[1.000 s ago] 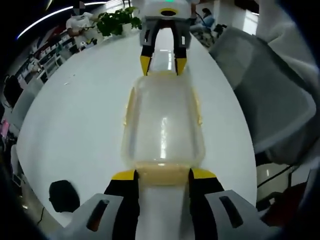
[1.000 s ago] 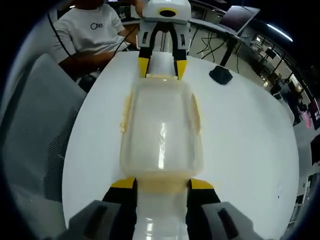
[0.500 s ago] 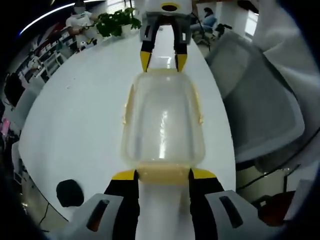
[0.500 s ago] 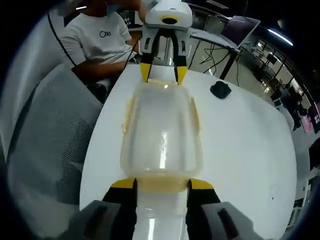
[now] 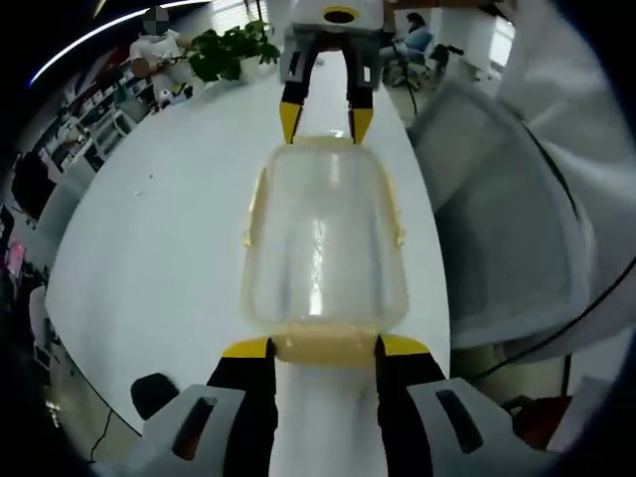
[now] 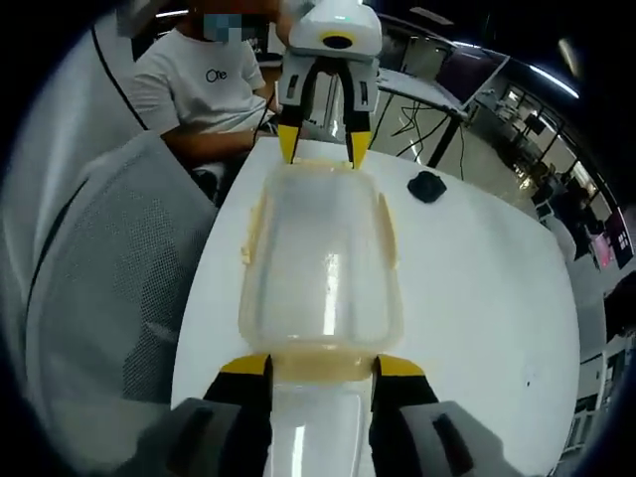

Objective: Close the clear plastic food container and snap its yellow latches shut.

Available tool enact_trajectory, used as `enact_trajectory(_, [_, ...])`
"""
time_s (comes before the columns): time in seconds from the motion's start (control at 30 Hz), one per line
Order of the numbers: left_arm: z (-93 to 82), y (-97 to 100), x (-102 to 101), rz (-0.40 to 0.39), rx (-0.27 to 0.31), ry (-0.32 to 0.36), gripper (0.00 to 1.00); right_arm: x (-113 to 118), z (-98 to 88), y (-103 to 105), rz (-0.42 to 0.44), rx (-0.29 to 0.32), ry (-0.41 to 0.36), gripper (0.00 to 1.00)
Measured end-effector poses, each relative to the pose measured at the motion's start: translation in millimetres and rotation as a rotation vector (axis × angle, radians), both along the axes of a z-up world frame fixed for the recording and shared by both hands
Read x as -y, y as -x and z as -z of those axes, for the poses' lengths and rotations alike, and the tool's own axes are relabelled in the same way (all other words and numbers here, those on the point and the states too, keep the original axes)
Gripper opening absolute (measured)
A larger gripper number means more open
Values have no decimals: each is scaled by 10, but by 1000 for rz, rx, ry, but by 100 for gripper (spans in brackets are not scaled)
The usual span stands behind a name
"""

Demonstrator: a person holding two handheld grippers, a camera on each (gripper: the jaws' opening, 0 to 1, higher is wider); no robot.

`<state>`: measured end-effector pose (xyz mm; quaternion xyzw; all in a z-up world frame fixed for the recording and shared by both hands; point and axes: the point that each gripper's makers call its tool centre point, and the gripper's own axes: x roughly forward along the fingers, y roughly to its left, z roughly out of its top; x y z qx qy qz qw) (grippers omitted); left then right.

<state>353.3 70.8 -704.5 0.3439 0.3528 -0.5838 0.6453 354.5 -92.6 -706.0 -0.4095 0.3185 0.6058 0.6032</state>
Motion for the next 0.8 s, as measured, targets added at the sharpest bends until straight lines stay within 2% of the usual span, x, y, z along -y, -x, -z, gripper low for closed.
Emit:
enact_trajectory(0.23, [-125,-47,272,23,20,-12,36,251,-83,-14,26,3,-5,36])
enact_trajectory(0.5, [-146,-62,590,28,9,-15,36,572,-132,-10,28,21,1,36])
enact_trajectory(0.8, [-157,-65,857,35,22,-16,36,859,-126,-7,40,11,-8,36])
